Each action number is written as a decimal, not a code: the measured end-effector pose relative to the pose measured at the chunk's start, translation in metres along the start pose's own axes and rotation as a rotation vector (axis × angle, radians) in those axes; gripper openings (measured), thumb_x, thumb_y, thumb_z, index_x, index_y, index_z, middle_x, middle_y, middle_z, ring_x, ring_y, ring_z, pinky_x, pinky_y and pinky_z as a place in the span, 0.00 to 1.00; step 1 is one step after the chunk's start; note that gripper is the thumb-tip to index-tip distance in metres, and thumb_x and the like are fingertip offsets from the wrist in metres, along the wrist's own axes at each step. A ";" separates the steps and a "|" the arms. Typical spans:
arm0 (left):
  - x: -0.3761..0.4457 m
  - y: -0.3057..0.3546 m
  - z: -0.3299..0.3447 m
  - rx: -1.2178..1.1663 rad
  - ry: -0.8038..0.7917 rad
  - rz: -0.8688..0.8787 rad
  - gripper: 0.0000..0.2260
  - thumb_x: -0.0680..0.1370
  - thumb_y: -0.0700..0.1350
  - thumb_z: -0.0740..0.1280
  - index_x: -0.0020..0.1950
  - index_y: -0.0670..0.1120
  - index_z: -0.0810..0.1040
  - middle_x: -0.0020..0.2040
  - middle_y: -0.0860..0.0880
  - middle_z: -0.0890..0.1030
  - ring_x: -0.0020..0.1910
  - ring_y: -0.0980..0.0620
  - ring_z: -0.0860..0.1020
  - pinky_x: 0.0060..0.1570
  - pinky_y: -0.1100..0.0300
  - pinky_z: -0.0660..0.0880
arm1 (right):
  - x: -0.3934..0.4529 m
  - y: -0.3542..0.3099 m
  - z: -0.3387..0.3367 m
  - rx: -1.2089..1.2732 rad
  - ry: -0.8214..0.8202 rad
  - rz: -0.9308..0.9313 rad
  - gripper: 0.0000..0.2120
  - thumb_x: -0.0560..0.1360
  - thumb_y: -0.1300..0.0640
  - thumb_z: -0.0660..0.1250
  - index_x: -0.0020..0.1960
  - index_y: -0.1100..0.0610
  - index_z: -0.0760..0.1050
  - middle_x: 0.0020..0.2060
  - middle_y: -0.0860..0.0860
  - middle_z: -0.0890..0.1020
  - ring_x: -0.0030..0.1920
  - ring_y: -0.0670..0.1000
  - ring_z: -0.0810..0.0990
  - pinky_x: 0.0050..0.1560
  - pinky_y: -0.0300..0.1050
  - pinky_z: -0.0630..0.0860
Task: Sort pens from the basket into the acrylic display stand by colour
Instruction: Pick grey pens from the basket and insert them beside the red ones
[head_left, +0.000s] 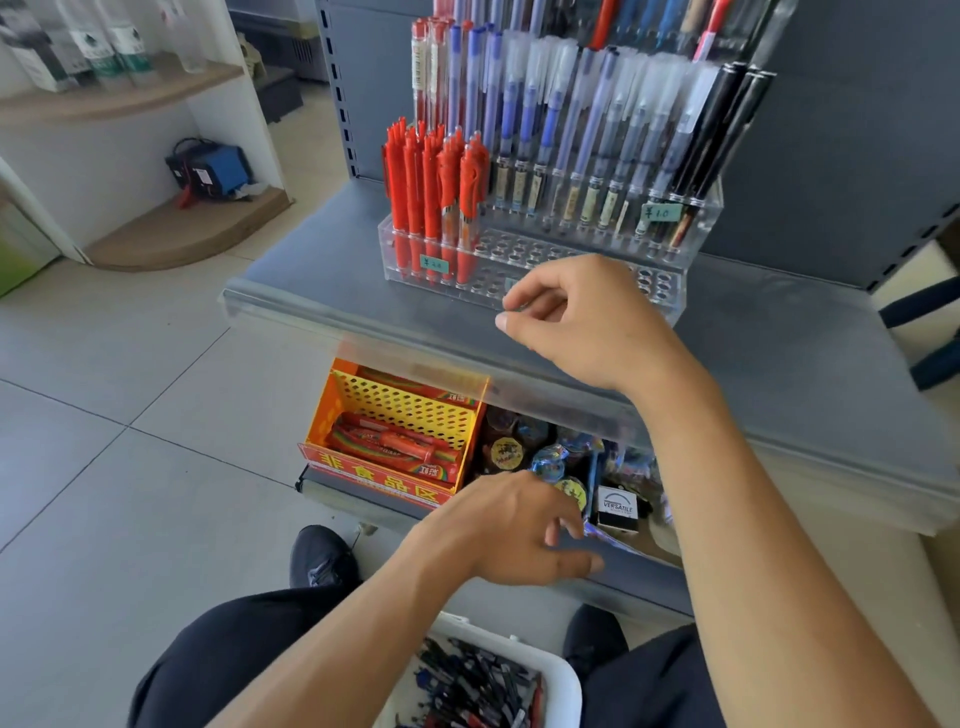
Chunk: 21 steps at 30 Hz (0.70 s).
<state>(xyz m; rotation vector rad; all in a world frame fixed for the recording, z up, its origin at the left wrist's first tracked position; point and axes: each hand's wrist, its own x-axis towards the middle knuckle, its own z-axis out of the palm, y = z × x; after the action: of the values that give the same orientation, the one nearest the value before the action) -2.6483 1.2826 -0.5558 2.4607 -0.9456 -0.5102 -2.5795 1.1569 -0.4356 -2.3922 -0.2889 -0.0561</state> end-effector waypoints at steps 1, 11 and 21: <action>-0.003 -0.002 0.002 -0.011 -0.001 -0.008 0.19 0.77 0.66 0.64 0.58 0.54 0.82 0.49 0.56 0.85 0.47 0.55 0.82 0.49 0.53 0.80 | -0.007 0.001 0.002 0.010 0.016 0.000 0.07 0.76 0.49 0.74 0.52 0.49 0.83 0.40 0.42 0.83 0.41 0.42 0.82 0.49 0.47 0.82; -0.031 -0.024 0.027 -0.046 -0.020 -0.102 0.21 0.77 0.64 0.67 0.63 0.51 0.81 0.54 0.53 0.85 0.50 0.56 0.82 0.51 0.55 0.79 | -0.093 0.033 0.031 0.049 -0.094 0.137 0.10 0.77 0.51 0.72 0.58 0.49 0.81 0.42 0.43 0.84 0.41 0.42 0.82 0.46 0.41 0.80; -0.060 -0.042 0.066 -0.191 -0.217 -0.262 0.28 0.79 0.63 0.65 0.77 0.55 0.68 0.75 0.56 0.71 0.70 0.55 0.72 0.66 0.59 0.68 | -0.173 0.077 0.088 0.015 -0.344 0.279 0.22 0.80 0.46 0.68 0.73 0.44 0.70 0.63 0.43 0.77 0.63 0.45 0.77 0.63 0.50 0.77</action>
<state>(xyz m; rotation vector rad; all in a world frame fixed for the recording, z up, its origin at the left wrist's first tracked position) -2.7003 1.3341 -0.6226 2.3985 -0.6198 -0.9276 -2.7341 1.1276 -0.5727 -2.3971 -0.1102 0.4873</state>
